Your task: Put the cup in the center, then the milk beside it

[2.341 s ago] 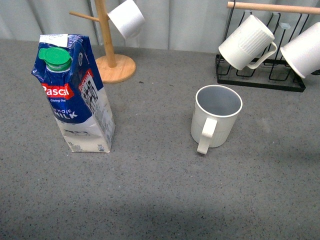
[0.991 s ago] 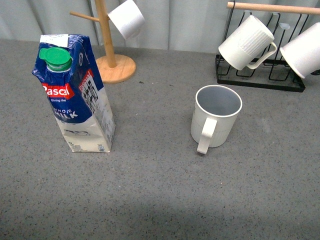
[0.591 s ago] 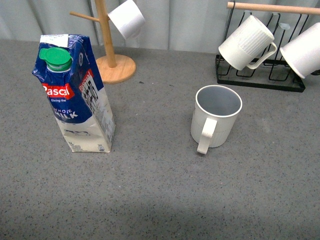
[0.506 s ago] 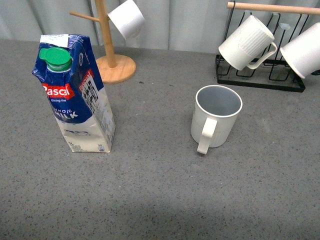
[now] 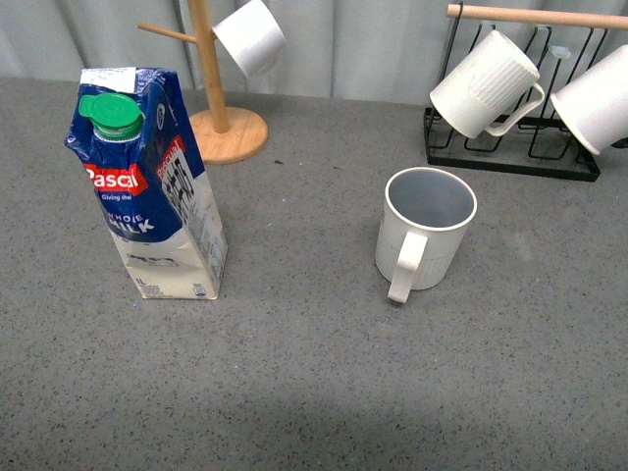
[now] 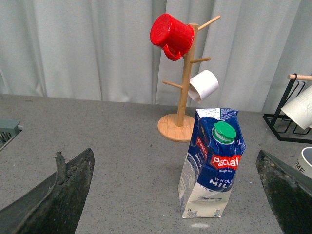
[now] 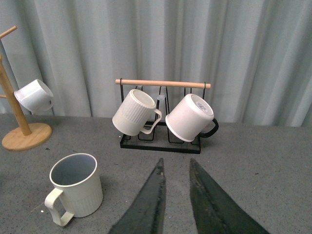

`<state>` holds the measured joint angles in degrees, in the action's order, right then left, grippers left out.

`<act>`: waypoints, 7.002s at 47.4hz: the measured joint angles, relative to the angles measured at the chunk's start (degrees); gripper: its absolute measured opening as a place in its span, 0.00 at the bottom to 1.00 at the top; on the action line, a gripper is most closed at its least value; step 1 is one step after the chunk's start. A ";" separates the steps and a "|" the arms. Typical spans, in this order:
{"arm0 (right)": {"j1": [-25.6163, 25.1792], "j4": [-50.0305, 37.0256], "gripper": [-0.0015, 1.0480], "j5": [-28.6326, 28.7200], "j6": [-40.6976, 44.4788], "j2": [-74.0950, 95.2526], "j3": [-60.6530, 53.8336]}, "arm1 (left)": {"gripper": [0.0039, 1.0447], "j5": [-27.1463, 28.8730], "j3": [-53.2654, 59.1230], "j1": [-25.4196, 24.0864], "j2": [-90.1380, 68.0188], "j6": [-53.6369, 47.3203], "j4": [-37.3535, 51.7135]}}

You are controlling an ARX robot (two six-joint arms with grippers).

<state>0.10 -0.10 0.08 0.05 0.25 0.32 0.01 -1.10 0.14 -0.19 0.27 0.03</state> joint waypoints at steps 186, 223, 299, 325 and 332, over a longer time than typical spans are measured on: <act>0.00 0.00 0.91 -0.02 -0.04 -0.04 0.00 | 0.05 18.01 -35.95 32.20 -102.51 10.86 51.21; 0.00 0.00 0.91 -0.02 -0.04 -0.04 0.00 | 0.05 19.71 -42.12 36.24 -111.56 11.98 51.41; 0.00 0.00 0.91 -0.04 -0.04 -0.04 0.00 | 0.41 22.91 -15.34 23.56 -78.93 1.09 62.16; 0.00 0.00 0.91 0.02 -0.04 -0.04 0.00 | 0.04 9.88 -1.73 9.92 -54.42 0.17 50.95; 0.00 0.00 0.91 0.00 -0.04 -0.04 0.00 | 0.04 7.65 -0.63 7.91 -48.15 0.17 45.77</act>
<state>0.10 -0.10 0.08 0.01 0.21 0.32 7.66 -1.74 8.05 -48.34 0.45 45.80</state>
